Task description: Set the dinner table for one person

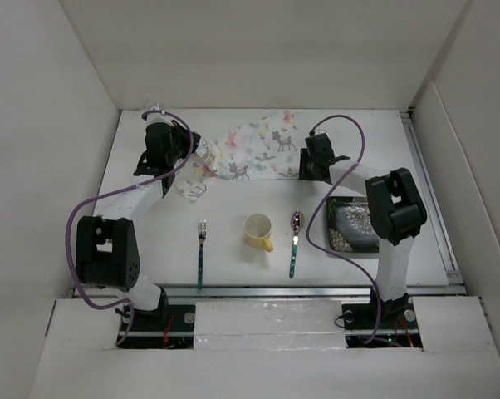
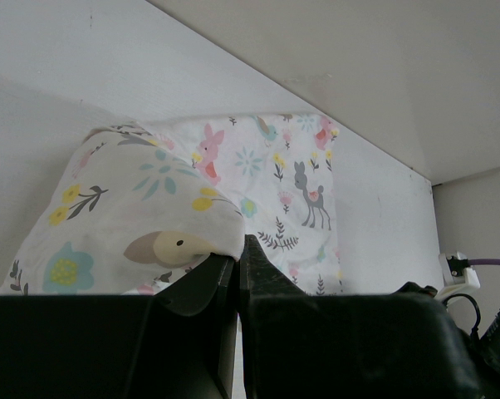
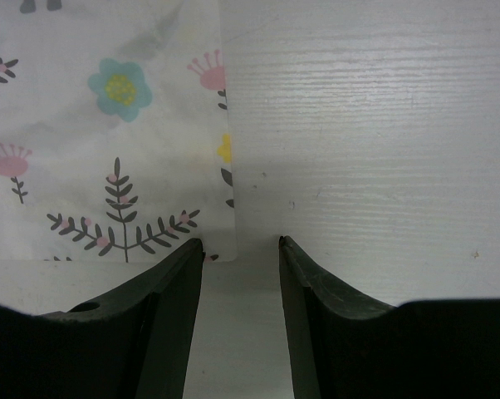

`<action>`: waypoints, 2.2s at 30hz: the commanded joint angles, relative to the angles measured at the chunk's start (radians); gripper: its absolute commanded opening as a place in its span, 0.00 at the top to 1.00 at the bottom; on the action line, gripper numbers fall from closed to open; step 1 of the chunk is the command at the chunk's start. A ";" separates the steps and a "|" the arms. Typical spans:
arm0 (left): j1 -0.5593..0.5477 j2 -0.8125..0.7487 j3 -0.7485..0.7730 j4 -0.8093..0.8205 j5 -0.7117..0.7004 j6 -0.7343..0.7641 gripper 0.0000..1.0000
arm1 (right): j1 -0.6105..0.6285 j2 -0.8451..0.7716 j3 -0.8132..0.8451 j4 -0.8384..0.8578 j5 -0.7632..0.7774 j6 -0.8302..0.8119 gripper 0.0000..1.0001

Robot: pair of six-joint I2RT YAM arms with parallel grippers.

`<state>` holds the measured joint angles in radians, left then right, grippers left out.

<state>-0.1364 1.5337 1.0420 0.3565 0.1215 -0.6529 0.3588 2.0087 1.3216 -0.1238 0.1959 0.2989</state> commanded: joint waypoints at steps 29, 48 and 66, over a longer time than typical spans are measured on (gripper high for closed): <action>-0.003 -0.167 0.085 -0.013 -0.025 0.038 1.00 | -0.023 -0.383 -0.146 0.142 -0.052 0.026 1.00; 0.015 -0.590 0.078 -0.077 -0.036 0.007 1.00 | -0.087 -1.030 0.021 -0.168 -0.039 -0.086 1.00; 0.072 0.147 0.685 -0.182 0.128 -0.057 1.00 | -0.251 -0.338 0.609 -0.141 -0.306 -0.055 1.00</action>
<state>-0.0837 1.7229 1.6047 0.1375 0.1879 -0.7040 0.1307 1.6997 1.7737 -0.2798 -0.0654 0.2443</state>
